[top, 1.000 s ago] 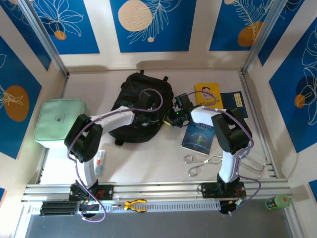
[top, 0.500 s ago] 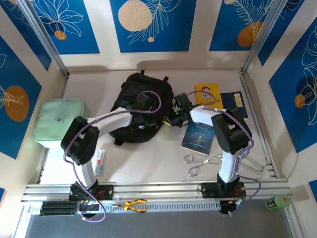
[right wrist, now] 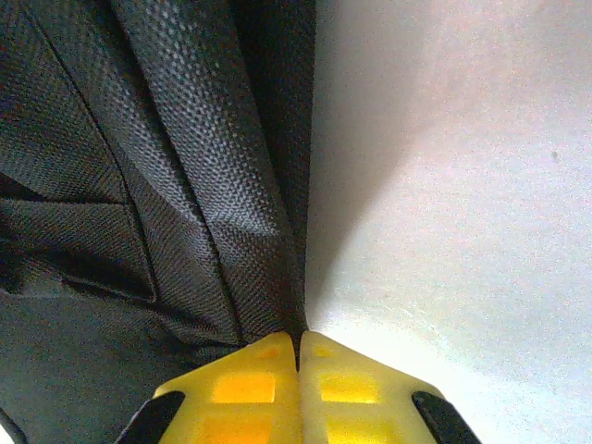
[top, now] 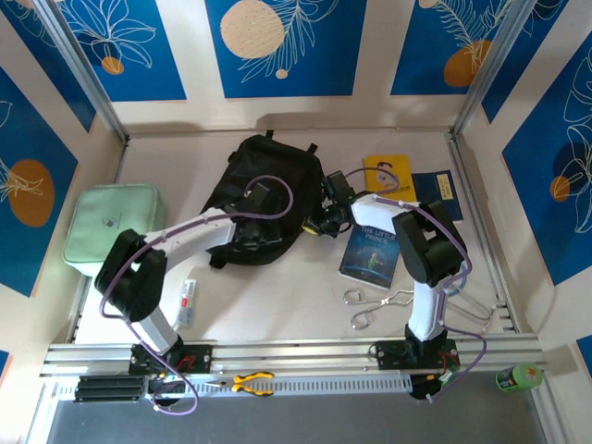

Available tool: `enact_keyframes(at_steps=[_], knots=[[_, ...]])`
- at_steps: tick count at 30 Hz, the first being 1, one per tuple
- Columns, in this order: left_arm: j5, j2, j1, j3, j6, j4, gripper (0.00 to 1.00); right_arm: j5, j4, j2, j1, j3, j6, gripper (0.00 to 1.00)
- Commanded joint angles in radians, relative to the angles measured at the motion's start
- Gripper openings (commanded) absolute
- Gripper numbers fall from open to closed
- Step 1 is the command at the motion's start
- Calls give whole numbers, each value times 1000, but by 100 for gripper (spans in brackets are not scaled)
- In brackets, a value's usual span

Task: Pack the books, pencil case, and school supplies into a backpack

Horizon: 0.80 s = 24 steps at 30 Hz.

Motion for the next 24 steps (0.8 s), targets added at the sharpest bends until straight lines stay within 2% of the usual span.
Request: enact_keyframes(at_steps=[1, 7, 13, 16, 20, 24], knots=[[-94, -95, 4, -38, 42, -185, 0, 137, -87, 38, -30, 37, -14, 8], [-92, -175, 8, -55, 83, -223, 0, 131, -63, 64, -40, 104, -41, 8], [-13, -162, 8, -18, 162, -162, 0, 39, -13, 24, -39, 110, -49, 12], [42, -133, 8, 8, 184, -119, 0, -17, 0, -50, -44, 75, -25, 21], [127, -94, 5, 45, 201, -44, 0, -103, 42, -150, -41, -28, 67, 41], [190, -48, -12, 99, 186, 8, 0, -175, 89, -196, -43, -112, 147, 52]])
